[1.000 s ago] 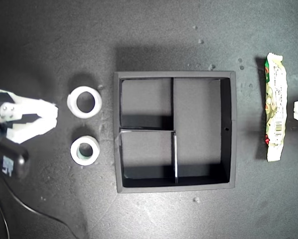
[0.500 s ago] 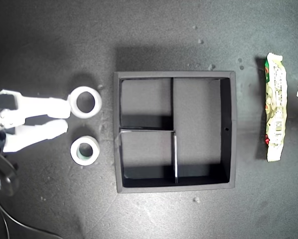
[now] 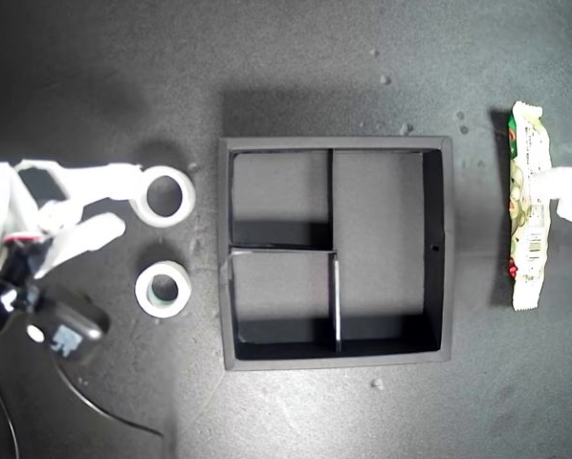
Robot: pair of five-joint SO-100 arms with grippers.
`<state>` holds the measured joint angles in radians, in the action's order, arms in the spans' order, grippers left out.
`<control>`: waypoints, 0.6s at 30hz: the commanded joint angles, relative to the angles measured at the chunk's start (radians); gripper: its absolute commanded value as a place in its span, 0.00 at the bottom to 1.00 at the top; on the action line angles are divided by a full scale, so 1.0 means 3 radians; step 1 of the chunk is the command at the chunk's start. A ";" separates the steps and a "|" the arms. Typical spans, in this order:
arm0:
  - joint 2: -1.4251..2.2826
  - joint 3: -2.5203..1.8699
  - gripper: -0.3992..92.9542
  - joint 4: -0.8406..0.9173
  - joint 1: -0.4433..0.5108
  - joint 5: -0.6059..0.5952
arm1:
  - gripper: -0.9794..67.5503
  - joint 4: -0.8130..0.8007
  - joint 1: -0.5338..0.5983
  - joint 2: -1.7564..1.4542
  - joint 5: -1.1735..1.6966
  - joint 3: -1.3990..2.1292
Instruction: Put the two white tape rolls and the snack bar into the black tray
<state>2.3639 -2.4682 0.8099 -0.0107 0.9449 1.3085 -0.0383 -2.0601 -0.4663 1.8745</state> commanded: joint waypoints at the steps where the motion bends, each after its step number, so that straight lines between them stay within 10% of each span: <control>1: -0.0404 0.0337 0.17 -0.0020 0.0026 -0.0015 | 0.27 0.0087 0.0087 0.0041 -0.0031 -0.0046; 18: -0.1381 0.0961 0.16 0.0107 0.0148 -0.0072 | 0.28 0.0133 0.0220 0.0041 -0.0199 0.0118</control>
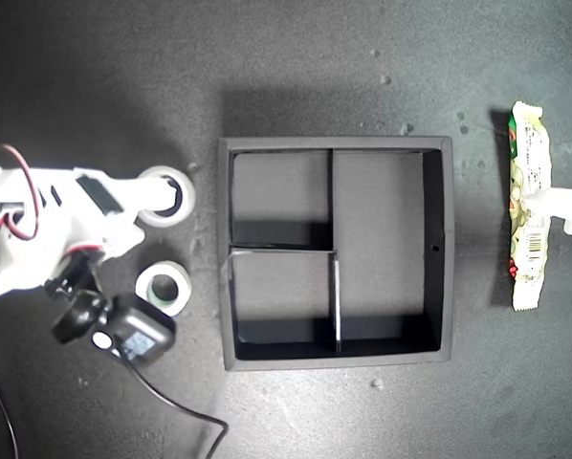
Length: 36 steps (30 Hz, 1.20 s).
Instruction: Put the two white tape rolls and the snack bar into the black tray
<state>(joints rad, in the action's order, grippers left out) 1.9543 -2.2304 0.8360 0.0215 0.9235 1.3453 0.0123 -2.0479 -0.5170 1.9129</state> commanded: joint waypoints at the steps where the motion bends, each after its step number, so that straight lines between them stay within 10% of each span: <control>1: -0.0036 0.0169 0.16 0.0031 0.0036 0.0010 | 0.27 0.0005 0.0061 0.0000 -0.0036 -0.0005; 29: -0.1115 0.0849 0.01 0.0307 -0.0353 -0.0210 | 0.39 -0.0951 -0.0174 0.1110 0.0261 0.0803; 36: -0.0568 0.1723 0.01 0.1396 -0.0297 -0.0343 | 0.21 -0.1263 -0.0179 0.1222 0.0210 0.0966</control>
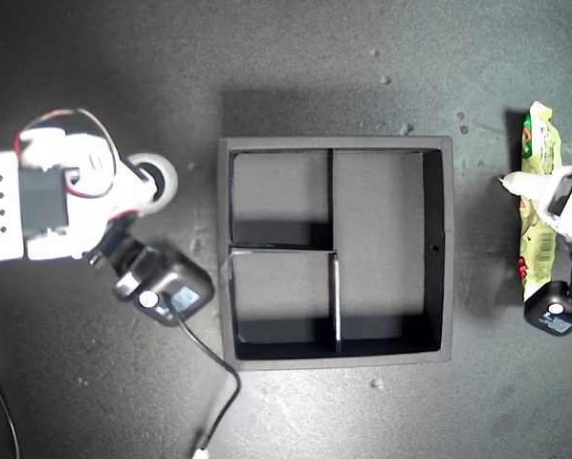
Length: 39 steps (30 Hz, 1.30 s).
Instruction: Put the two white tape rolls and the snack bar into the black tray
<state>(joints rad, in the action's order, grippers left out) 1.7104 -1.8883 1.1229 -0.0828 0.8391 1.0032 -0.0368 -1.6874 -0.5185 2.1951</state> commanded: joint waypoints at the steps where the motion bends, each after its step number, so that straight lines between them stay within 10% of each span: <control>1: 0.0251 0.0828 0.01 0.0624 0.0077 -0.0102 | 0.19 -0.0143 -0.0015 0.0020 0.0210 0.0031; 14: -0.1861 0.4530 0.01 0.2362 0.0210 -0.0557 | 0.13 0.1243 0.0481 0.0020 0.0302 -0.1365; 39: -0.3334 0.5589 0.01 0.2367 0.0112 -0.0440 | 0.15 0.1677 0.0864 0.2485 0.0793 -0.5323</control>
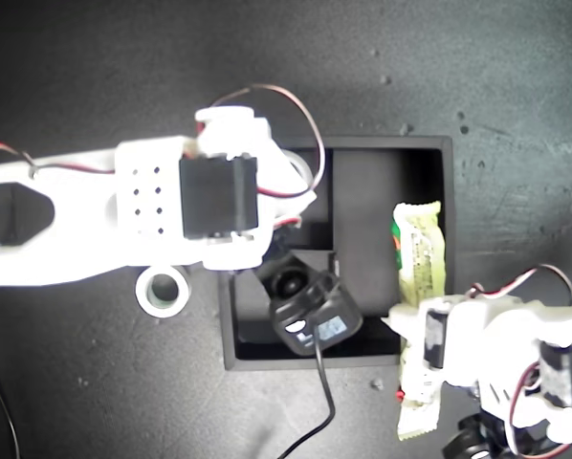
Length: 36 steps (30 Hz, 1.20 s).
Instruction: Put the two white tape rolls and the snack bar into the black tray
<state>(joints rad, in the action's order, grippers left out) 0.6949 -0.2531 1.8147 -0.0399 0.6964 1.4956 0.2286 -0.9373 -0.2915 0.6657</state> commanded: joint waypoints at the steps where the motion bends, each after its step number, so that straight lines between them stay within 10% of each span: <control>1: 0.0046 0.0138 0.01 0.0061 -0.0031 0.0036 | 0.16 0.0051 -0.0031 -0.0015 0.0036 -0.0230; 6: 0.0087 0.0107 0.12 0.0061 0.0041 0.0041 | 0.52 0.0189 -0.0066 -0.0015 -0.0005 -0.0225; 11: 0.0317 -0.0036 0.21 0.0061 0.0097 0.0036 | 0.57 0.0486 -0.0112 -0.0015 0.0051 -0.0404; 21: 0.2398 -0.1560 0.21 0.0066 0.0210 0.0220 | 0.39 0.1018 -0.0389 -0.1217 -0.0082 0.0015; 26: 0.3615 -0.2925 0.18 -0.0031 0.0675 0.0895 | 0.08 0.1012 -0.0522 -0.2311 -0.0859 0.1145; 36: 0.4674 -0.5640 0.17 -0.2045 0.1544 0.1882 | 0.01 0.0373 -0.0496 -0.3288 -0.1902 0.2920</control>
<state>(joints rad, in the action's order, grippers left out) 2.0356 -1.8024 1.3545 0.3912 1.2149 1.6628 0.0752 -1.8546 -0.8053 1.4650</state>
